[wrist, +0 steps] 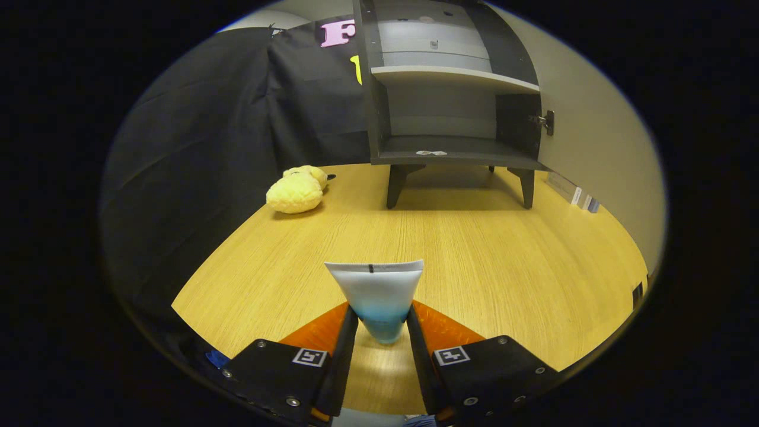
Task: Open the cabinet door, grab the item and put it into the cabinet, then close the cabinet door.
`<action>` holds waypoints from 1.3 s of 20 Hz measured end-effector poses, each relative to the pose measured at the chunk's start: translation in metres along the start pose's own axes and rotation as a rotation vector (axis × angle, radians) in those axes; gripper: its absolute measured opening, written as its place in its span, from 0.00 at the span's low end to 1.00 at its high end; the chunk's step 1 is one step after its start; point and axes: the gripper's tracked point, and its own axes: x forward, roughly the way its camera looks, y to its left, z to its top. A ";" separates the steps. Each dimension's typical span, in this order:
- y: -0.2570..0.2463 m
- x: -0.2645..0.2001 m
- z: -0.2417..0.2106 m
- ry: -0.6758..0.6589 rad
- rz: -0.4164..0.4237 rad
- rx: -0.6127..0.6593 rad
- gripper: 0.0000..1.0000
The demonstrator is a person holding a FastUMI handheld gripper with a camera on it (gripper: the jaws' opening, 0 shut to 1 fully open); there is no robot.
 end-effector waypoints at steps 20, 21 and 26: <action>-0.076 -0.020 0.227 -0.158 -0.016 -0.019 0.51; -0.078 -0.020 0.241 -0.169 -0.015 -0.021 0.51; -0.080 -0.016 0.305 -0.223 -0.005 -0.018 0.51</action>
